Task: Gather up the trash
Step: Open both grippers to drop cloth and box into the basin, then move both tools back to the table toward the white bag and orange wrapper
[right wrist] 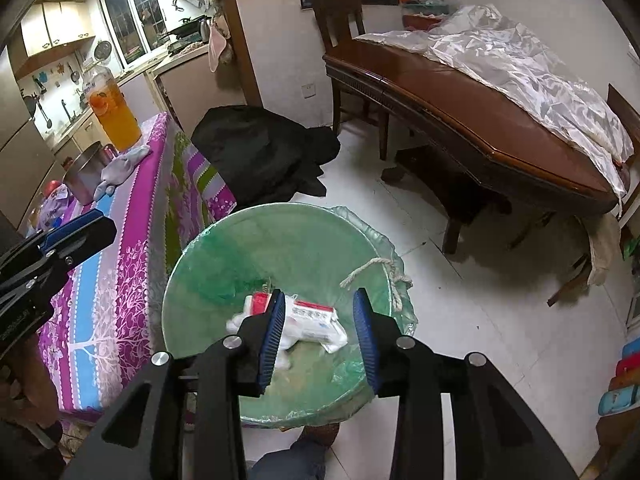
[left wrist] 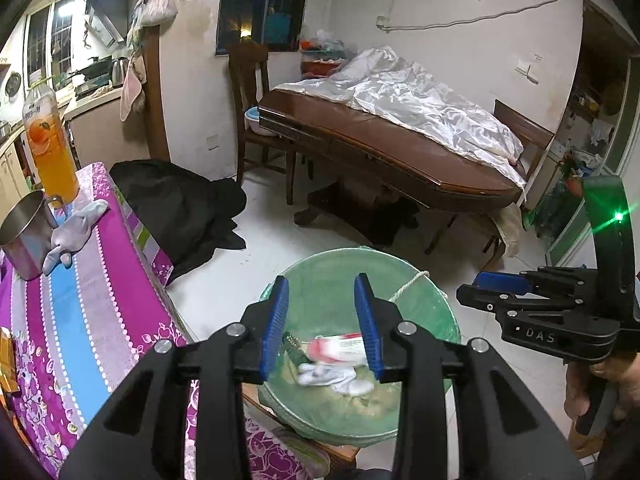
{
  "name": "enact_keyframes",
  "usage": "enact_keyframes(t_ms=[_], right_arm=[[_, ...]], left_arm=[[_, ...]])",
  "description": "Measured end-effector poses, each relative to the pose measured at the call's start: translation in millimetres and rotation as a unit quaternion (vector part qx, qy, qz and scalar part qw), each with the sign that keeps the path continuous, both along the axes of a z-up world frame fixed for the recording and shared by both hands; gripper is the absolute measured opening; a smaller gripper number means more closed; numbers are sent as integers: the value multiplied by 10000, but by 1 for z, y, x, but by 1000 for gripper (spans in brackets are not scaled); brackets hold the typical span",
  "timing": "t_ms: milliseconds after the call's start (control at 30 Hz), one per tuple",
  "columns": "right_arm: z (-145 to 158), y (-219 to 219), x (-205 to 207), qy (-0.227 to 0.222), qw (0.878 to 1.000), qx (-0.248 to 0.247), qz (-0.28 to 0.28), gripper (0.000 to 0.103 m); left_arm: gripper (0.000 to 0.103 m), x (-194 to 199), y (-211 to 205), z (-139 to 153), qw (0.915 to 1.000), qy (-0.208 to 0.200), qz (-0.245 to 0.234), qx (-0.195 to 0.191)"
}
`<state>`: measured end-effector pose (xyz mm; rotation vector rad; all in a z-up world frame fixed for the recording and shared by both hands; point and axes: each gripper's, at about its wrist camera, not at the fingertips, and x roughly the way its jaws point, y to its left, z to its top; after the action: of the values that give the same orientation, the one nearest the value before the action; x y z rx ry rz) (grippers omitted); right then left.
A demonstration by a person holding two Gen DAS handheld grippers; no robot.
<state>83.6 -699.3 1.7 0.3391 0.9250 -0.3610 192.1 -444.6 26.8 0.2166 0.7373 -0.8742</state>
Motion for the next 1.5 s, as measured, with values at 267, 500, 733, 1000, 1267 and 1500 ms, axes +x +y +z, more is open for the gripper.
enact_keyframes(t_ms=[267, 500, 733, 1000, 1267, 1500], right_arm=[[7, 10, -10, -193, 9997, -169, -1, 42], [32, 67, -45, -1360, 9847, -1084, -59, 73], [32, 134, -54, -2189, 9664, -1335, 191, 87], [37, 202, -28, -2624, 9543, -1179, 808, 94], [36, 268, 12, -2696, 9474, -895, 1474, 95], [23, 334, 61, -2456, 9350, -367, 2532, 95]], left_arm=[[33, 1, 8, -2, 10000, -10, 0, -36], [37, 0, 52, -10, 9998, -115, 162, -51], [39, 15, 118, -15, 9974, -167, 697, -82], [46, 33, 202, -7, 9898, -291, 1383, -186], [51, 61, 292, -7, 9749, -286, 2203, -137], [54, 86, 415, -10, 9394, -326, 3410, 141]])
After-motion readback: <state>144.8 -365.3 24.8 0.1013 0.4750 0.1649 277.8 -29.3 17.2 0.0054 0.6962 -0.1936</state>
